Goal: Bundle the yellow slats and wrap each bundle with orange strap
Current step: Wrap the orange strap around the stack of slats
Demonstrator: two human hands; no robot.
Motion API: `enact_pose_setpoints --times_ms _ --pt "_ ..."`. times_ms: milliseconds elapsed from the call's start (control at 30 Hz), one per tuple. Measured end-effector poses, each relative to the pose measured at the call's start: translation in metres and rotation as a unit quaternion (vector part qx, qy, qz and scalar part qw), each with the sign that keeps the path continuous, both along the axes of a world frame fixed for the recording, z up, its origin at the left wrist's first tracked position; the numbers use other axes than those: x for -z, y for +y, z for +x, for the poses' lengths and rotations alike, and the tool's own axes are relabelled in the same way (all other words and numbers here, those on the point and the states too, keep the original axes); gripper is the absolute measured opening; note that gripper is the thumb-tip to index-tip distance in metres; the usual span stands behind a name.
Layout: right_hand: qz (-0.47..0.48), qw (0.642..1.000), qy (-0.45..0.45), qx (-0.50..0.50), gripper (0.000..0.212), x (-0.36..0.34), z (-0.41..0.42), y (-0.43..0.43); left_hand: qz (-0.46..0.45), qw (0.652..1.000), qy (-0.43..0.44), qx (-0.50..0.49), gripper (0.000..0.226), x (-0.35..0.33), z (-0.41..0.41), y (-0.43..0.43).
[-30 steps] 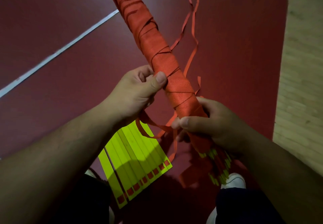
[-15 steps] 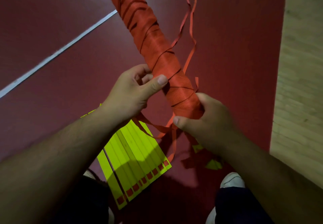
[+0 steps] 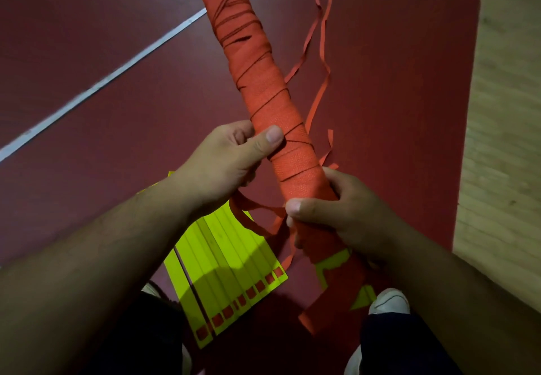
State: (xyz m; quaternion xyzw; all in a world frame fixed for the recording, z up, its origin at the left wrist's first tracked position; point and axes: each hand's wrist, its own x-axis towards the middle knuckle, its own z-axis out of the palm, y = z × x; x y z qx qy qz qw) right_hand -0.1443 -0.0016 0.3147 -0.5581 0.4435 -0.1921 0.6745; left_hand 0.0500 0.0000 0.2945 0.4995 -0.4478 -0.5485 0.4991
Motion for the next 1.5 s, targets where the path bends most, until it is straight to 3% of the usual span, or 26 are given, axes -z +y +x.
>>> enact_pose_setpoints --times_ms 100,200,333,433,567,733,933,1167,1233,1300,1433,1500 --pt "-0.070 0.994 0.086 0.000 0.025 0.001 0.000 -0.005 0.012 0.998 -0.020 -0.055 0.038 0.000 -0.007 0.000" --pt "-0.174 0.960 0.216 0.042 0.057 0.010 0.001 -0.006 0.022 0.989 -0.069 -0.127 0.038 0.001 -0.013 0.002" --pt "-0.229 0.933 0.278 0.007 0.074 0.015 0.005 0.003 0.045 0.978 -0.070 -0.194 0.037 0.002 -0.024 0.005" --pt "-0.231 0.920 0.314 -0.038 0.060 0.013 0.004 0.000 0.070 0.974 -0.077 -0.203 0.047 0.009 -0.027 0.006" --pt "-0.198 0.936 0.288 -0.046 0.033 0.011 0.001 -0.005 0.063 0.976 -0.126 -0.168 0.051 0.013 -0.020 0.006" --pt "-0.168 0.964 0.204 0.000 0.033 0.005 -0.004 -0.009 -0.008 0.991 -0.107 -0.075 0.069 0.007 -0.004 -0.002" --pt "-0.100 0.994 0.032 -0.004 0.033 0.001 -0.006 -0.005 0.002 0.999 -0.021 -0.032 0.032 0.001 0.006 -0.007" --pt "-0.050 0.997 -0.010 -0.054 0.033 0.004 -0.009 -0.008 0.011 0.998 0.055 0.027 0.029 0.002 0.005 0.000" --pt "-0.061 0.996 0.015 -0.065 0.032 0.006 -0.009 -0.012 0.002 0.999 0.040 -0.004 0.032 0.005 0.002 0.000" --pt "-0.125 0.983 0.108 -0.076 0.036 0.007 -0.009 -0.015 0.002 0.998 -0.018 -0.060 0.035 0.007 -0.001 -0.001" --pt "-0.195 0.948 0.239 -0.084 0.078 0.018 -0.002 -0.006 0.000 0.981 -0.124 -0.150 0.052 0.014 -0.008 -0.001" --pt "-0.223 0.937 0.262 -0.058 0.074 0.027 0.003 -0.001 0.002 0.976 -0.128 -0.177 0.060 0.018 -0.011 -0.002"
